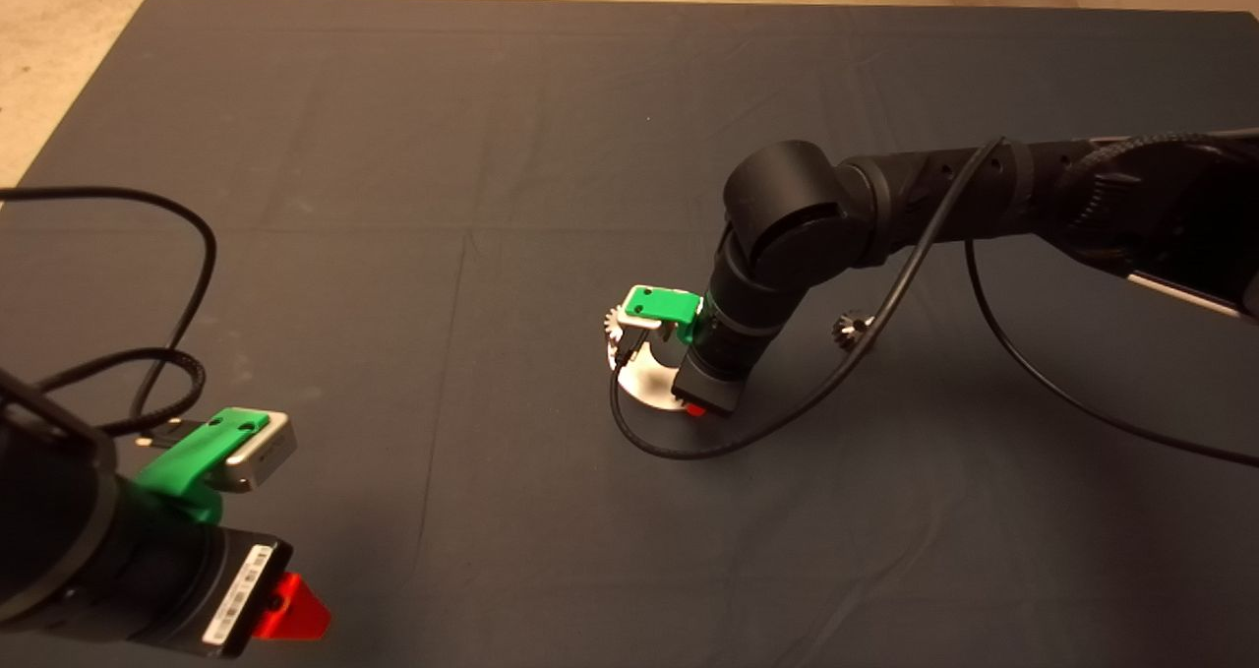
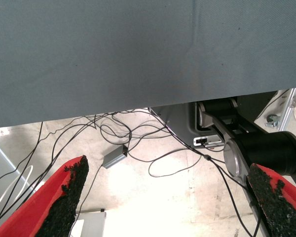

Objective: Install three planetary gears onto the carrier pins

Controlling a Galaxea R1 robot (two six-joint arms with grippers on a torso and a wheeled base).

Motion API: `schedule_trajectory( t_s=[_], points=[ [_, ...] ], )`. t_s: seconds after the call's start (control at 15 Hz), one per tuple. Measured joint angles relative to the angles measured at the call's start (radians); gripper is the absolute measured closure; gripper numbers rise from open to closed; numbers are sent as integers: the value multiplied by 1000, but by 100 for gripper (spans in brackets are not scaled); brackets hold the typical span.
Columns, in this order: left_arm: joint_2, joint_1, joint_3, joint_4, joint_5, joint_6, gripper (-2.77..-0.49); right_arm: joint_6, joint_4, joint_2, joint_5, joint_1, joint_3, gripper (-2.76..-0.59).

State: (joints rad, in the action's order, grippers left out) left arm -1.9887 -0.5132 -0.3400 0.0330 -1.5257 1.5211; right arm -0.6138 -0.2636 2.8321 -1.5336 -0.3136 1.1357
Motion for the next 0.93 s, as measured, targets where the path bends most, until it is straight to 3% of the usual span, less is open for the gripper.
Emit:
schedule_trajectory(
  t_s=[0.93],
  points=[
    [0,6,0,-1,0,0,-230,0,13,21,-12,-6,36,-106]
  ],
)
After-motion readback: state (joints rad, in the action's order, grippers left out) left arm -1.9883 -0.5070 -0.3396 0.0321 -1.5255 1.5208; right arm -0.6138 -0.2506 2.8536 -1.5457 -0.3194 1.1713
